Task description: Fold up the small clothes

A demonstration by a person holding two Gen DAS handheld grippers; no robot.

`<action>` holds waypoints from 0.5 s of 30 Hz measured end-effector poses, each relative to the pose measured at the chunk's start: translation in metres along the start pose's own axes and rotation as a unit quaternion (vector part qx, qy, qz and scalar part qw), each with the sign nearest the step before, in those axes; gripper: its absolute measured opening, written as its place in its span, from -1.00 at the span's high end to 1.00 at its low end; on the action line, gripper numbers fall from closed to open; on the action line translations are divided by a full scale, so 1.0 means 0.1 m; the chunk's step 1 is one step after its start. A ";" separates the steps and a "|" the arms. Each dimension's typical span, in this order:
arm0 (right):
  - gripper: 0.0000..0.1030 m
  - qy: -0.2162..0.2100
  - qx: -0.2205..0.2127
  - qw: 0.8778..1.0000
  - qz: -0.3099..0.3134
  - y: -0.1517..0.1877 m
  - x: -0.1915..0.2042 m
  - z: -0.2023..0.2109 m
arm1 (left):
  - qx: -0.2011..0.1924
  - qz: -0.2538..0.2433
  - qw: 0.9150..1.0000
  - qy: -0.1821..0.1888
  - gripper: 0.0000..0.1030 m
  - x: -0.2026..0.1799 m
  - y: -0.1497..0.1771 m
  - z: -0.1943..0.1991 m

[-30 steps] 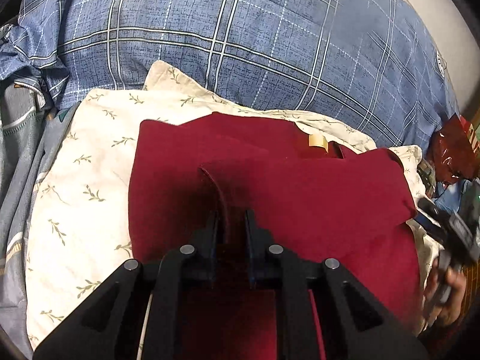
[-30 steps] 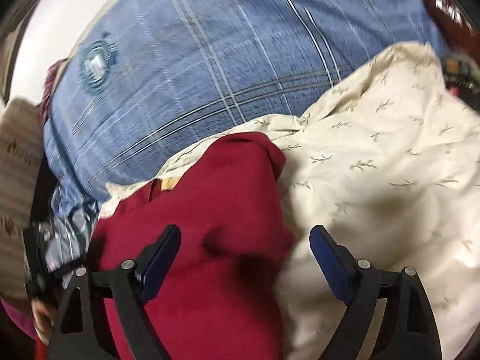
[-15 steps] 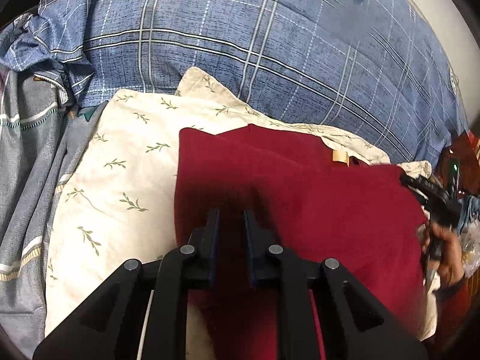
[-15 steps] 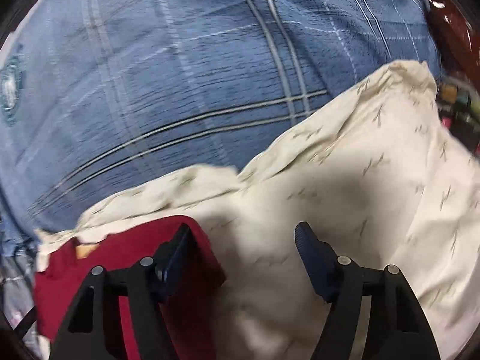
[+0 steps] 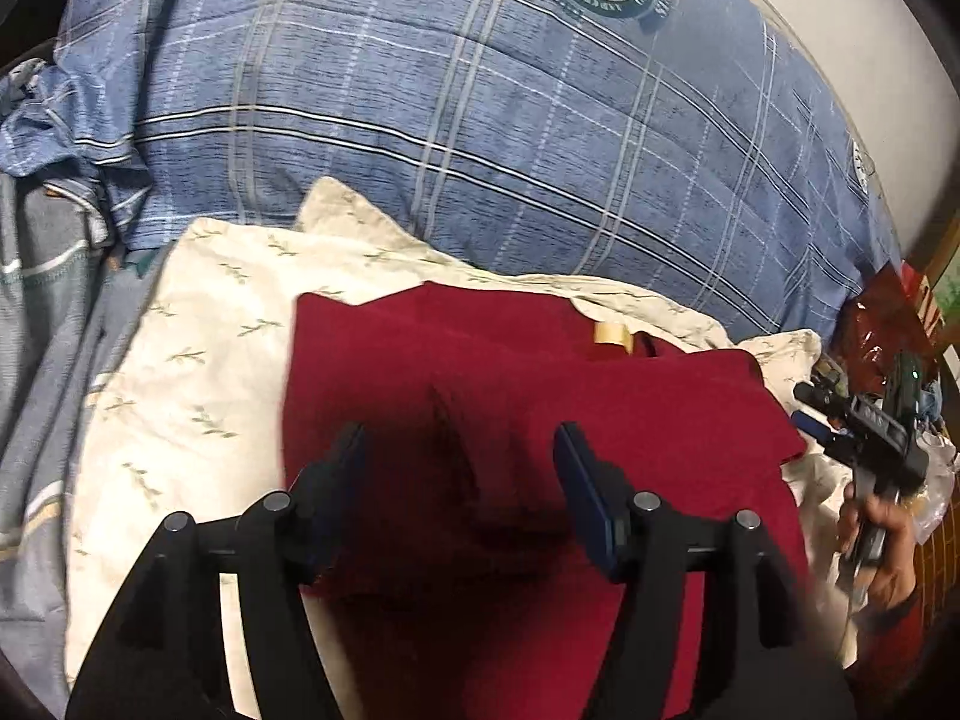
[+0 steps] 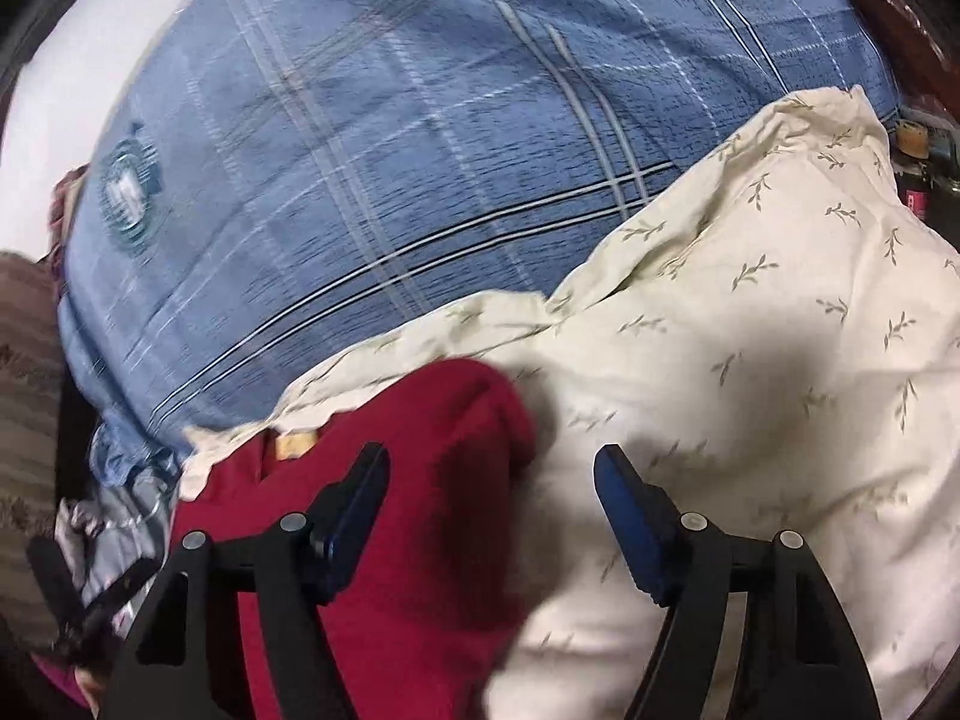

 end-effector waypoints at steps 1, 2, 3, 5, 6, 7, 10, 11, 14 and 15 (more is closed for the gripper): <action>-0.42 0.002 0.002 1.000 0.007 -0.01 0.04 -0.02 | 0.000 -0.003 1.000 0.002 -0.20 -0.05 0.00 -0.05; -0.42 0.005 0.004 1.000 0.018 0.01 0.06 0.00 | 0.002 -0.008 1.000 0.001 -0.19 -0.10 0.00 -0.09; -0.42 0.010 0.004 0.999 0.030 -0.01 0.11 -0.01 | 0.008 -0.014 1.000 0.001 -0.11 -0.15 0.01 -0.15; -0.42 0.024 -0.003 0.999 0.047 -0.03 0.19 -0.02 | 0.040 -0.043 0.998 -0.005 0.86 -0.30 0.07 -0.35; -0.42 0.029 -0.006 0.999 0.044 -0.05 0.17 0.00 | 0.051 -0.056 0.997 -0.016 0.86 -0.34 0.10 -0.42; -0.42 0.030 -0.006 0.999 0.038 -0.06 0.14 0.01 | 0.049 -0.061 0.997 -0.019 0.87 -0.38 0.11 -0.41; -0.42 0.038 -0.001 0.999 0.019 -0.11 0.05 -0.03 | 0.032 -0.052 0.998 0.020 0.87 -0.45 0.00 -0.15; -0.42 0.040 0.000 0.999 0.019 -0.12 0.05 -0.06 | 0.021 -0.046 0.998 0.032 0.87 -0.45 -0.06 -0.02; -0.40 0.049 0.001 0.998 0.028 -0.17 0.07 -0.16 | -0.007 -0.029 0.998 0.062 0.87 -0.37 -0.27 0.35; -0.40 0.052 0.002 0.998 0.028 -0.19 0.09 -0.21 | -0.011 -0.025 0.997 0.065 0.87 -0.33 -0.31 0.43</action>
Point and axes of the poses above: each gripper's, at about its wrist camera, not at the fingertips, and z roughly against the way its jaws point, x to its left, y to its underside, the point moved 5 cm from there along -z, roughly the way its jaws point, and after that the axes turned 4 degrees about -y, right-handed, at the moved point
